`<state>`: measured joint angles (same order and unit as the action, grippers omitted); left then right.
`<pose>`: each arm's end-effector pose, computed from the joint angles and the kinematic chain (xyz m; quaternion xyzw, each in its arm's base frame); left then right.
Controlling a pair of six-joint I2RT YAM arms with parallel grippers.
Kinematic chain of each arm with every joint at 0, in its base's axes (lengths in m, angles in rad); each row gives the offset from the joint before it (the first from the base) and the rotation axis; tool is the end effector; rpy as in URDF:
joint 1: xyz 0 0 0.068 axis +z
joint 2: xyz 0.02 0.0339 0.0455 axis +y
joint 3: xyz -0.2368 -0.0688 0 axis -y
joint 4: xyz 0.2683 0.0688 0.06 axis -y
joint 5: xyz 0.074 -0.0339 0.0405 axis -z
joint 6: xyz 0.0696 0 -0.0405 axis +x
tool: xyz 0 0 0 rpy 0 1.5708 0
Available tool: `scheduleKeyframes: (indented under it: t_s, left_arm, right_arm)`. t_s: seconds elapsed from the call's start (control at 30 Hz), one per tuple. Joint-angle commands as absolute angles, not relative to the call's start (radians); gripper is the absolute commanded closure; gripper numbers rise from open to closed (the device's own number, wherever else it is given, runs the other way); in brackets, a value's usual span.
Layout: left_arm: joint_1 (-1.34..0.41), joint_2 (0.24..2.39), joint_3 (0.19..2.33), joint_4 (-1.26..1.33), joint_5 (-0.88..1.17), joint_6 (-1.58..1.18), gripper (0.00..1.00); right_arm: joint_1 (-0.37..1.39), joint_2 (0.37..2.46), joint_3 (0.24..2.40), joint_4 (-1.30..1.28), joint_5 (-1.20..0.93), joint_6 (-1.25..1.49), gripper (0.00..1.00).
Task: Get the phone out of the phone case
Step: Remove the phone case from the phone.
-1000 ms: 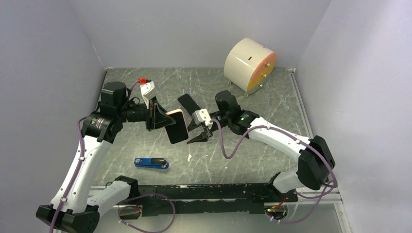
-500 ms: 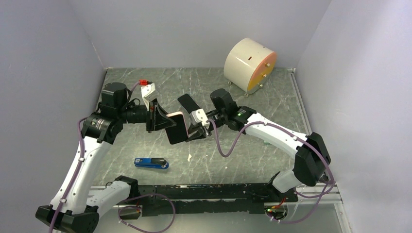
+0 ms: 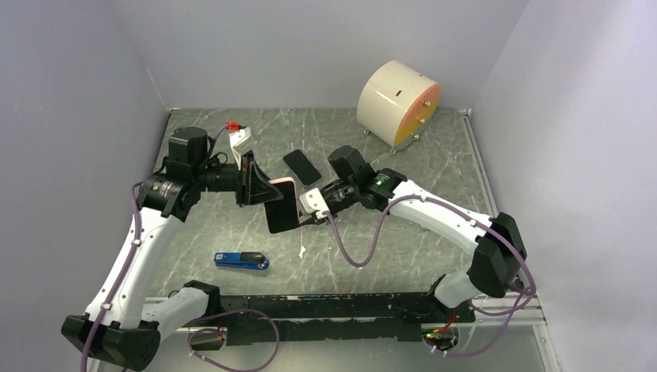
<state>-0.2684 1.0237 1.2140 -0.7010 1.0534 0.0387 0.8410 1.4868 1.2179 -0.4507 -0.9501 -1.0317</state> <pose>0.2188 -0.1229 0.3724 0.3652 0.6982 -0.4809 0.3845 0.1984 0.3067 0.2606 -0.7643 0.3280 0.3797 0.4051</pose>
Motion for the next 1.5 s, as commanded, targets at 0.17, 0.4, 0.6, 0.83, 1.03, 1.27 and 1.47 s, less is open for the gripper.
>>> scheduleKeyframes:
  t_s: [0.17,0.4,0.6,0.83,1.03,1.27,1.47]
  left_arm:
    - [-0.267,1.019,1.246,-0.593,1.177,-0.069,0.97]
    - [-0.266,0.98,1.241,-0.596,1.162,-0.04,0.97]
    - [-0.266,0.956,1.211,-0.555,1.116,-0.075,0.97]
    - [-0.265,0.86,1.092,-0.37,0.852,-0.261,0.98]
    - [-0.265,0.8,0.978,-0.247,0.618,-0.417,0.97]
    - [-0.265,0.694,0.833,-0.089,0.395,-0.585,0.98]
    - [-0.265,0.603,0.724,0.051,0.237,-0.716,0.97]
  right_arm:
    - [0.862,1.45,1.218,-0.317,-0.874,-1.107,0.96]
    - [0.861,1.426,1.148,-0.206,-0.865,-1.029,0.9]
    - [0.851,1.378,1.059,-0.057,-0.811,-0.865,0.7]
    - [0.775,1.28,0.886,0.282,-0.67,-0.547,0.55]
    - [0.741,1.215,0.777,0.488,-0.606,-0.299,0.43]
    - [0.732,1.222,0.74,0.63,-0.476,0.035,0.37]
    - [0.733,1.248,0.71,0.772,-0.415,0.376,0.34]
